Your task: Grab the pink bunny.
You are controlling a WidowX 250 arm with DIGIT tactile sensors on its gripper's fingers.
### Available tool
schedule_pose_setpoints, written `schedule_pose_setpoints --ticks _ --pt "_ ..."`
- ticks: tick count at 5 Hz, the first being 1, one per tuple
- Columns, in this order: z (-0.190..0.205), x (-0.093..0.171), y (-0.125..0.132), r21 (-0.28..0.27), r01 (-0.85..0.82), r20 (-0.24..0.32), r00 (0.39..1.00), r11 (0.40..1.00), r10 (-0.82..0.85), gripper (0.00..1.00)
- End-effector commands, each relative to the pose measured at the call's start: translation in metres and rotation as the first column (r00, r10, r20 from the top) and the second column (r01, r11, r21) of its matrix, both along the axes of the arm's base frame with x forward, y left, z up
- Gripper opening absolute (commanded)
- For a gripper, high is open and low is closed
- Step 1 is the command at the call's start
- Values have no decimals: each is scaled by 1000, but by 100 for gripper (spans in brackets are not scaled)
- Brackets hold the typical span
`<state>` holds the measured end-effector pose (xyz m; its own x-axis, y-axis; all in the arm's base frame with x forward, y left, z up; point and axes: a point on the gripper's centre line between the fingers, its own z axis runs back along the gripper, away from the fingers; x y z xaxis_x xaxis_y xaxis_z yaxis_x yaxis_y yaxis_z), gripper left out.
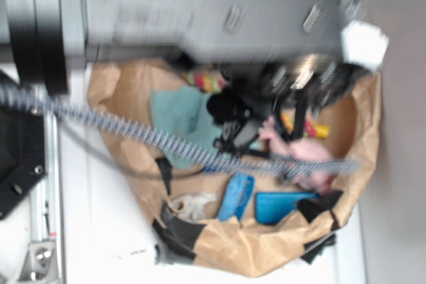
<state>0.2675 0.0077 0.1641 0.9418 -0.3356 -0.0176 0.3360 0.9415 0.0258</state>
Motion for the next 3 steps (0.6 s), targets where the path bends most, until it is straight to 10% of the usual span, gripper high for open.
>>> schedule_pose_setpoints --ticks 1,2,3 --pt "57 -11 -7 -259 50 172 985 965 -5 100" --pt "22 2 -29 -293 220 322 939 930 -120 100" --pt "-29 32 -42 -197 272 292 934 942 -208 100"
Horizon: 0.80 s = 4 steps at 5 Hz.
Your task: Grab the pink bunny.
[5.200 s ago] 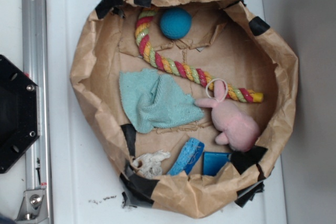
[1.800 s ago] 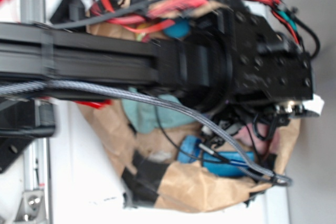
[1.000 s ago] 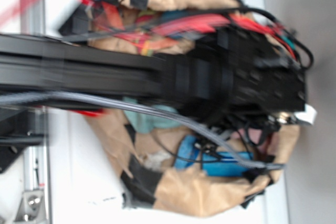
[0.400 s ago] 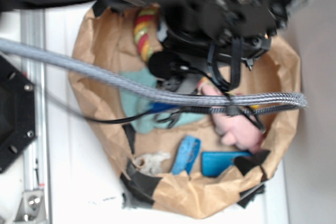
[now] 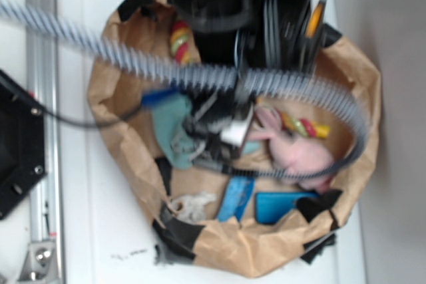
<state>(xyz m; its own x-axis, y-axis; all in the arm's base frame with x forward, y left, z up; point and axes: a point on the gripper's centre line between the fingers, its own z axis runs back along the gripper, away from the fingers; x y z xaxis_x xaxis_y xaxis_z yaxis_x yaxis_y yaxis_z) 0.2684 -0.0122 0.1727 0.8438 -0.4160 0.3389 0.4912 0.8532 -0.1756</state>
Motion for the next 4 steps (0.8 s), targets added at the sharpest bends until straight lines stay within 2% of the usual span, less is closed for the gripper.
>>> schedule_pose_setpoints --ticks 1,2,3,4 --pt "-85 57 -26 170 77 -23 997 983 -74 100" --pt "-109 72 -37 218 93 -63 995 971 -81 100" --pt "-123 69 -61 220 208 -100 977 953 -191 100" --pt "-128 48 -82 177 311 -156 945 934 -286 83"
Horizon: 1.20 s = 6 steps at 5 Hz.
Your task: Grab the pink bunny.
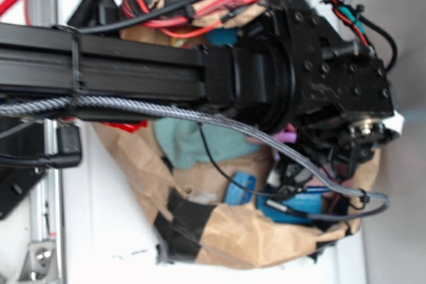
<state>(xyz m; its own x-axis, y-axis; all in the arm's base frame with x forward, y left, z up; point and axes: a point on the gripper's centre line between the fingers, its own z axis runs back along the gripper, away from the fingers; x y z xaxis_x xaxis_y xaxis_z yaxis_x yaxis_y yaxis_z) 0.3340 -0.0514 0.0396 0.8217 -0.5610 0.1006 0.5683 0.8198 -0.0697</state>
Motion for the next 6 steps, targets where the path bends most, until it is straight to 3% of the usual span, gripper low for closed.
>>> schedule_pose_setpoints --ticks 1,4,5,6 --pt "-4 -45 -64 -34 297 -48 953 954 -298 0" --pt "1 -55 -56 33 268 -77 961 963 -265 0" --pt "49 -65 -11 4 41 49 998 999 -41 0" --pt "100 -87 34 12 -130 14 991 991 130 0"
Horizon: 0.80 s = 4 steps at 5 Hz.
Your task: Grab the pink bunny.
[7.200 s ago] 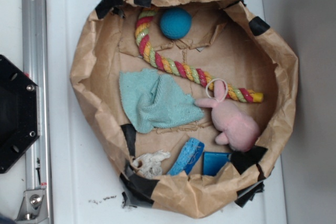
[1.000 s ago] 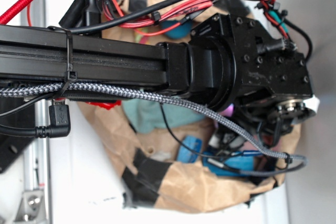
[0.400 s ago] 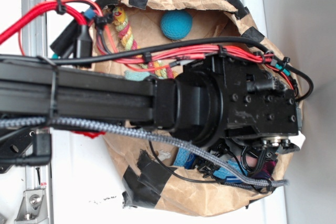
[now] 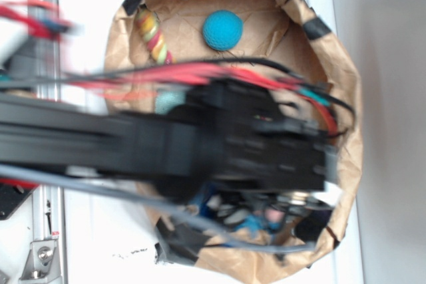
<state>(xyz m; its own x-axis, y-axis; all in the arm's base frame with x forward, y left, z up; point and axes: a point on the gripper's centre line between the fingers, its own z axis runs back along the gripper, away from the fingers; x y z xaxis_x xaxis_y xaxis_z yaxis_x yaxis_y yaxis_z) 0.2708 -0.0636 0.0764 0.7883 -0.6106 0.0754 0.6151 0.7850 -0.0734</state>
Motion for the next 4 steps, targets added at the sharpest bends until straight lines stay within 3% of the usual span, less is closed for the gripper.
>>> schedule_pose_setpoints --ticks 1,2,3,4 --pt "110 -39 73 -76 -224 -20 975 972 223 0" --pt "155 -54 78 -104 -387 -83 921 916 380 0" --pt "154 -53 79 -110 -532 -89 847 840 524 0" --pt "142 -53 76 -25 -533 -113 842 846 527 0"
